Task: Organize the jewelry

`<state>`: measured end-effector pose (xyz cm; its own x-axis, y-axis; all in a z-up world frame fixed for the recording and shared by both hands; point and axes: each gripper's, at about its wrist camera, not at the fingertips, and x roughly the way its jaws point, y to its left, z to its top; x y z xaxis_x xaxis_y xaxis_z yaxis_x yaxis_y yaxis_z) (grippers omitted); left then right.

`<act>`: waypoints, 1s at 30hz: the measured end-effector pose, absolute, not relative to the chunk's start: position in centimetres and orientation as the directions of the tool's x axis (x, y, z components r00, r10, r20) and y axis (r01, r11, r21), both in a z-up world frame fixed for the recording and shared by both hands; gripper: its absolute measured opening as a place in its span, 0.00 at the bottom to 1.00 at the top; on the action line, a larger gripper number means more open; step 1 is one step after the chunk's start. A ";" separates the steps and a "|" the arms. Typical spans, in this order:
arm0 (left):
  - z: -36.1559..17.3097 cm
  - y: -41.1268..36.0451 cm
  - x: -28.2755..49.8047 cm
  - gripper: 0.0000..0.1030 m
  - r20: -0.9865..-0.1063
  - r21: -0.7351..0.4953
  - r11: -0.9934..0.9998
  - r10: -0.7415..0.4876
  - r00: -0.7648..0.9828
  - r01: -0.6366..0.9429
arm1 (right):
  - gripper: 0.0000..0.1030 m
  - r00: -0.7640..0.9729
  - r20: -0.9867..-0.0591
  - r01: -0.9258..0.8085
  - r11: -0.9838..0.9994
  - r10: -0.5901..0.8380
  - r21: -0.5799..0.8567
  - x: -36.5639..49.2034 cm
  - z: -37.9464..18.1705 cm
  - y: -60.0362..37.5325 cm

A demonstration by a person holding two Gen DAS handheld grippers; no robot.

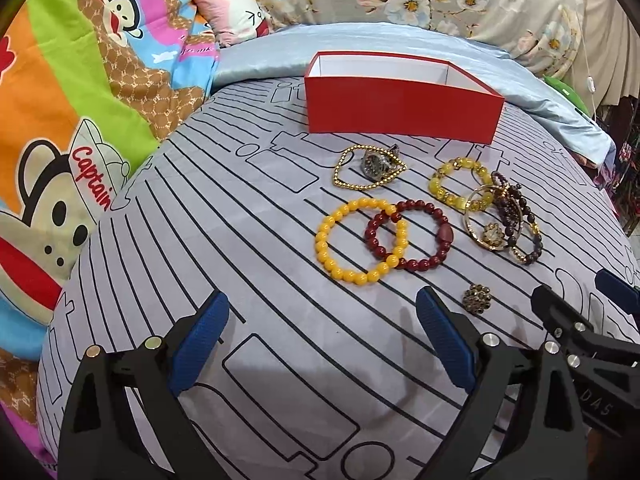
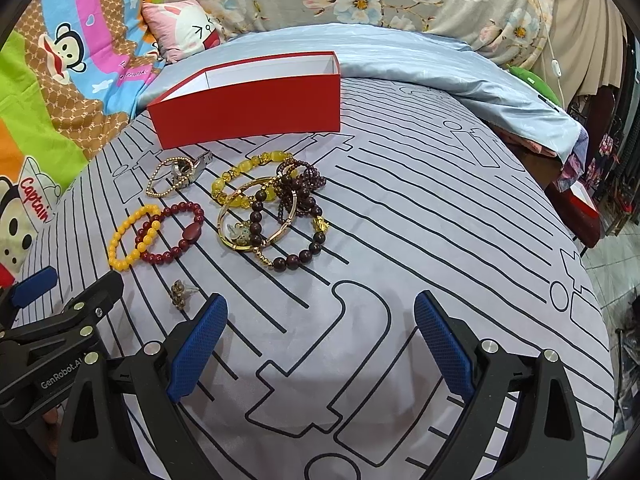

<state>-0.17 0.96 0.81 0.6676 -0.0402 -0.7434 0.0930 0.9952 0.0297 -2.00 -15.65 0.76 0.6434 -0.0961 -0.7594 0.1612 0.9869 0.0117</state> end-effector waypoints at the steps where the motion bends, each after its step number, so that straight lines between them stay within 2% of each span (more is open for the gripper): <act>1: 0.9 0.9 -0.2 0.88 -0.743 0.027 0.995 -0.043 0.668 0.094 | 0.88 0.643 -0.760 0.162 0.987 -0.094 0.014 -2.1 0.8 -15.7; 12: 0.7 3.8 1.1 0.86 -0.761 -0.026 0.999 -0.051 0.647 0.048 | 0.88 0.629 -0.771 0.196 0.980 -0.094 0.040 -2.6 0.8 -17.4; 20: 0.3 3.7 3.8 0.66 -0.777 -0.040 0.998 -0.067 0.626 0.058 | 0.88 0.622 -0.778 0.196 0.979 -0.086 0.048 -1.8 0.7 -17.7; 26: -0.4 2.6 5.1 0.59 -0.782 -0.027 0.997 -0.069 0.620 0.077 | 0.88 0.622 -0.778 0.188 0.981 -0.086 0.042 -1.2 0.9 -17.7; 30: -0.4 2.2 5.1 0.43 -0.772 -0.021 0.995 -0.077 0.631 0.096 | 0.88 0.621 -0.780 0.183 0.982 -0.079 0.047 -0.7 0.9 -17.7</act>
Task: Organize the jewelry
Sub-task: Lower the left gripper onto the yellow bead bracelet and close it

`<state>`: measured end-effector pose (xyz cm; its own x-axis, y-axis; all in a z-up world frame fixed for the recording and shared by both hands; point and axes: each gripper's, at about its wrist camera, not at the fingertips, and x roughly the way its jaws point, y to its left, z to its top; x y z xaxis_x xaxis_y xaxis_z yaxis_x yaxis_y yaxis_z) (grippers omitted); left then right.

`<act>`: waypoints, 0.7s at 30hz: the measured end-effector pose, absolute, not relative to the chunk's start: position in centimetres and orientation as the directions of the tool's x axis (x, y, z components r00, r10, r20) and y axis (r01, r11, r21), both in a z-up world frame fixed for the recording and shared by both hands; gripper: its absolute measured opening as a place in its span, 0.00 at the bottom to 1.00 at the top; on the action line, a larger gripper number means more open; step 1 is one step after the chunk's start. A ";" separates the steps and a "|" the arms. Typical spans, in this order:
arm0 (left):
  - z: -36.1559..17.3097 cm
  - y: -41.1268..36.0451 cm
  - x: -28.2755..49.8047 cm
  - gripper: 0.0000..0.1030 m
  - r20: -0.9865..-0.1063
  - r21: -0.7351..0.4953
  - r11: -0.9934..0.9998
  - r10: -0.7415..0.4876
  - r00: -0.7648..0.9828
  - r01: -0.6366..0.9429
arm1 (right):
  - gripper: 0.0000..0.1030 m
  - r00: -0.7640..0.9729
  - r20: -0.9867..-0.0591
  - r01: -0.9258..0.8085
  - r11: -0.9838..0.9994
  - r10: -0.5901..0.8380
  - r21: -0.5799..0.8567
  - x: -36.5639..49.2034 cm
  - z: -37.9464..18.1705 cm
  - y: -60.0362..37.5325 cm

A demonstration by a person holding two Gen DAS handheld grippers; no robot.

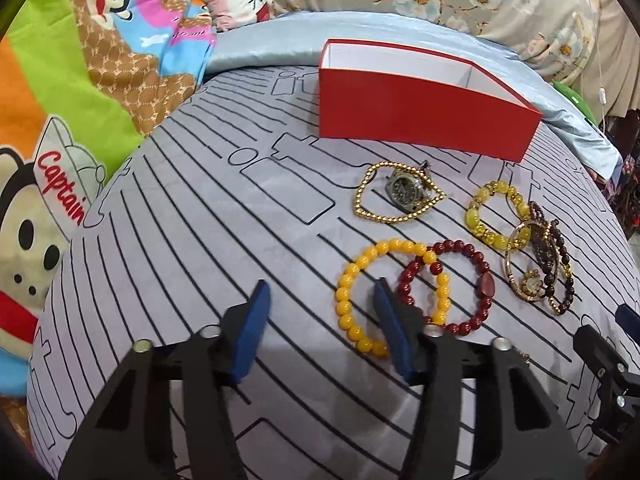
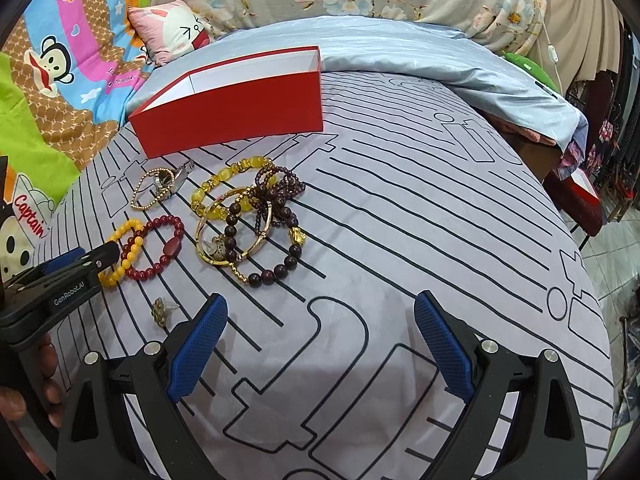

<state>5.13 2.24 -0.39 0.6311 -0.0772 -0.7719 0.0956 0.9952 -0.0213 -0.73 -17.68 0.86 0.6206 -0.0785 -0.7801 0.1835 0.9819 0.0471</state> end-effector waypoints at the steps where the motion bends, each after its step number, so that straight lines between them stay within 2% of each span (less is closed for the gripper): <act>1: -0.3 2.2 5.2 0.33 -0.770 -0.025 0.995 -0.083 0.632 0.100 | 0.88 0.620 -0.781 0.183 0.982 -0.077 0.048 -0.6 0.8 -17.7; 3: -0.3 2.0 5.3 0.23 -0.769 -0.032 0.993 -0.097 0.632 0.114 | 0.88 0.618 -0.783 0.180 0.982 -0.073 0.050 -0.4 0.8 -17.6; 5: -0.2 1.9 5.3 0.07 -0.769 -0.040 0.991 -0.113 0.629 0.129 | 0.88 0.615 -0.786 0.174 0.983 -0.067 0.052 -0.2 0.7 -17.6; 10: 0.1 2.0 5.2 0.07 -0.770 -0.074 0.989 -0.139 0.623 0.128 | 0.86 0.617 -0.786 0.155 0.985 -0.038 0.074 0.4 1.0 -17.4; 13: 0.6 2.4 4.9 0.07 -0.763 -0.095 0.988 -0.148 0.629 0.118 | 0.78 0.621 -0.783 0.147 0.986 -0.029 0.080 1.0 1.4 -17.5; 16: 1.2 2.7 4.6 0.07 -0.754 -0.106 0.987 -0.157 0.638 0.119 | 0.68 0.620 -0.784 0.147 0.985 -0.020 0.091 1.8 1.5 -17.8; 21: 1.7 3.1 4.7 0.07 -0.749 -0.123 0.986 -0.167 0.641 0.113 | 0.45 0.596 -0.803 0.136 0.987 -0.013 0.085 3.7 0.9 -17.9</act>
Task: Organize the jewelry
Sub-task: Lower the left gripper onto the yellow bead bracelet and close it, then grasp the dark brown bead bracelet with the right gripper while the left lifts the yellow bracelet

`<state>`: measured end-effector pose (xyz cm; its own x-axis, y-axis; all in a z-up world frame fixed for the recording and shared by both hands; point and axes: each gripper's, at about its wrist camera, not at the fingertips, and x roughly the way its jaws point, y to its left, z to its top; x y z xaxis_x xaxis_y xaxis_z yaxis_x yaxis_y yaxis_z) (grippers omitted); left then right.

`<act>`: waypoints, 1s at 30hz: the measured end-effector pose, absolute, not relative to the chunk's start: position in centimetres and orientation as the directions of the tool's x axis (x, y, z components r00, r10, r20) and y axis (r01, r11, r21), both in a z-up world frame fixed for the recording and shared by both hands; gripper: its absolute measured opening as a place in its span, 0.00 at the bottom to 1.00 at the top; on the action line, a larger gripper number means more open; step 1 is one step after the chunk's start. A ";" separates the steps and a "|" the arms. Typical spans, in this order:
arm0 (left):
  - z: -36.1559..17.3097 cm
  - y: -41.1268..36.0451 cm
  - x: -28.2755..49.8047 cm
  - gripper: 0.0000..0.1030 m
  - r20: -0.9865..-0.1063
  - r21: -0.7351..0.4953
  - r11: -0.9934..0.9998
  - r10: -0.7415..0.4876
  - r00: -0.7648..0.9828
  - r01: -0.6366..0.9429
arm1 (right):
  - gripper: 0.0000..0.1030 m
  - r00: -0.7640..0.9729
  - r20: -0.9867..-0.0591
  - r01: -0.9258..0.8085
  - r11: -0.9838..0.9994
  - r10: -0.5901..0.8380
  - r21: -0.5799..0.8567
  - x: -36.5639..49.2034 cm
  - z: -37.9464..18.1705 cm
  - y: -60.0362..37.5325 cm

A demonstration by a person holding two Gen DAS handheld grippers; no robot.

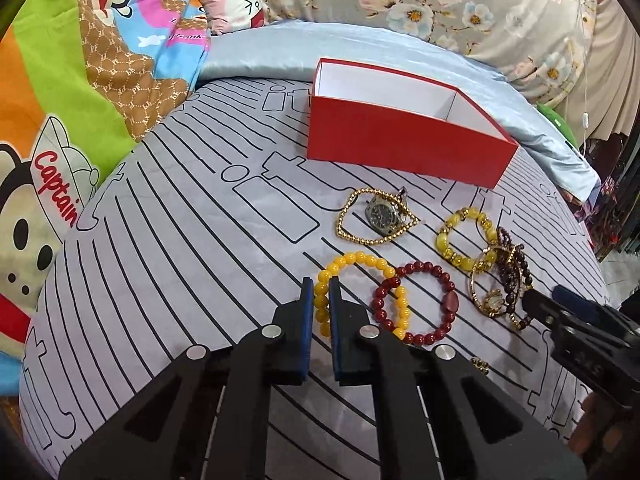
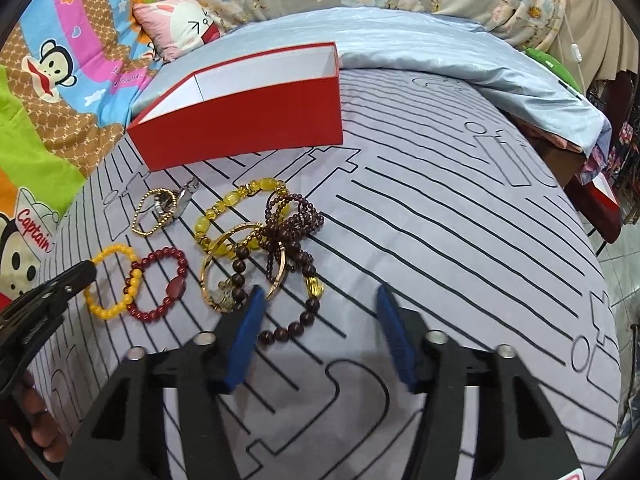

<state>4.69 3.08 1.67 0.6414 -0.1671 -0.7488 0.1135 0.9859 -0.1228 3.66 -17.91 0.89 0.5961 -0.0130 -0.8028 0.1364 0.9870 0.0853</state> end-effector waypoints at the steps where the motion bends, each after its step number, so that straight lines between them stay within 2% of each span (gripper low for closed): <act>1: 1.7 3.1 4.7 0.07 -0.749 -0.123 0.986 -0.168 0.641 0.114 | 0.43 0.590 -0.807 0.132 0.987 -0.006 0.089 4.1 0.7 -17.9; 4: 1.4 3.2 5.0 0.07 -0.756 -0.129 0.985 -0.170 0.632 0.110 | 0.39 0.593 -0.805 0.128 0.988 -0.008 0.085 4.5 0.4 -17.9; 7: 1.0 3.2 5.2 0.07 -0.763 -0.128 0.986 -0.168 0.624 0.110 | 0.29 0.595 -0.803 0.120 0.991 -0.022 0.062 4.8 0.4 -17.7; 9: 0.8 3.1 5.3 0.07 -0.766 -0.127 0.986 -0.168 0.621 0.110 | 0.14 0.596 -0.802 0.120 0.991 -0.025 0.058 4.9 0.4 -17.7; 10: 0.8 3.1 5.3 0.07 -0.766 -0.128 0.986 -0.169 0.620 0.111 | 0.10 0.598 -0.802 0.117 0.991 -0.022 0.060 4.9 0.4 -17.7; 18: 2.2 3.0 5.0 0.07 -0.753 -0.151 0.981 -0.195 0.628 0.123 | 0.07 0.612 -0.791 0.112 0.989 0.008 0.097 4.0 1.6 -18.0; 30: 8.5 2.2 5.2 0.07 -0.678 -0.176 0.965 -0.263 0.686 0.196 | 0.07 0.708 -0.700 0.040 0.983 0.097 0.176 3.4 8.9 -18.3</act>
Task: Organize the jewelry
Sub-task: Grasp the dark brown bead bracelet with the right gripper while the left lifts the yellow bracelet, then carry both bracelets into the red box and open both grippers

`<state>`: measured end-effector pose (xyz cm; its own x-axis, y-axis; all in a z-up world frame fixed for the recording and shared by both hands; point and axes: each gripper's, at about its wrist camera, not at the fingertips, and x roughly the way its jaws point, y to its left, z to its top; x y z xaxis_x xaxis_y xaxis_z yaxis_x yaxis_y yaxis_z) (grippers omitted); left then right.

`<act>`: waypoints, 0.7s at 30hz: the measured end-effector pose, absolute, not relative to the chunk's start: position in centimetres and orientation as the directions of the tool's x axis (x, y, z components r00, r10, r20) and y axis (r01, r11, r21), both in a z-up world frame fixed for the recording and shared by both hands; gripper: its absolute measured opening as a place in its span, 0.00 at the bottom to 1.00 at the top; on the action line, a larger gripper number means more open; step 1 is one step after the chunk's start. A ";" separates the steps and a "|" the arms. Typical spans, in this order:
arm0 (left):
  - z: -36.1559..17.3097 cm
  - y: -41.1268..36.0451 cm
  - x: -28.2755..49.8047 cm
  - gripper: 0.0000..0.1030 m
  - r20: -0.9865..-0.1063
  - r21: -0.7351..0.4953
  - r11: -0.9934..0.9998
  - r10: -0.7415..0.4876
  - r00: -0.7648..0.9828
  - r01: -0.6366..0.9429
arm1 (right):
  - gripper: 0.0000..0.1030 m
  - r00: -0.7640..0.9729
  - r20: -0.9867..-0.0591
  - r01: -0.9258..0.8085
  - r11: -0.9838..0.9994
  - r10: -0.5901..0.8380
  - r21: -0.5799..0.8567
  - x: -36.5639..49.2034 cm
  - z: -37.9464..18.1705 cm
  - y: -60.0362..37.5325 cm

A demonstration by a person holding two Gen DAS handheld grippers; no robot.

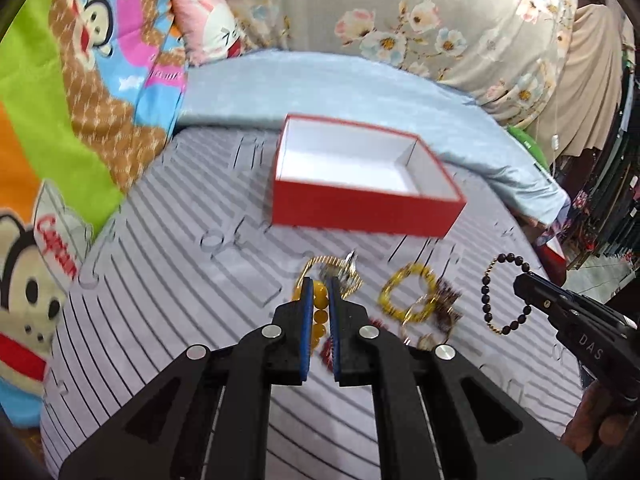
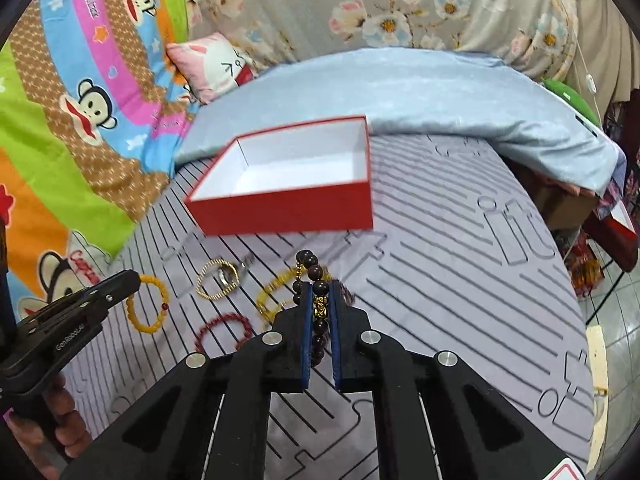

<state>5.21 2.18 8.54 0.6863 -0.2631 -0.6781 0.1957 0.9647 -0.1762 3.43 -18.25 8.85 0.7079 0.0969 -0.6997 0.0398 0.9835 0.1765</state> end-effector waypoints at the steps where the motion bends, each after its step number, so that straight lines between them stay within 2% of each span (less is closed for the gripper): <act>1: 9.3 2.0 5.5 0.07 -0.669 -0.174 0.963 -0.268 0.693 0.204 | 0.07 0.715 -0.691 0.029 0.983 0.108 0.183 3.7 9.5 -18.3; 6: 12.1 0.3 7.7 0.07 -0.639 -0.169 0.947 -0.317 0.701 0.274 | 0.07 0.731 -0.668 -0.006 0.981 0.137 0.194 6.4 11.8 -18.5; 13: 15.6 -4.2 14.9 0.07 -0.581 -0.134 0.922 -0.370 0.725 0.363 | 0.07 0.728 -0.668 -0.030 0.980 0.155 0.194 14.2 13.0 -19.2; 21: 11.7 -6.0 26.1 0.07 -0.633 -0.212 0.903 -0.418 0.652 0.373 | 0.07 0.672 -0.716 -0.024 0.973 0.187 0.231 25.1 10.0 -21.1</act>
<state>26.08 -5.98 11.73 0.6523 -0.4177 -0.6325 0.3728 0.9034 -0.2120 25.09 -21.08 9.96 0.6722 0.1867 -0.7165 -0.0237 0.9726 0.2312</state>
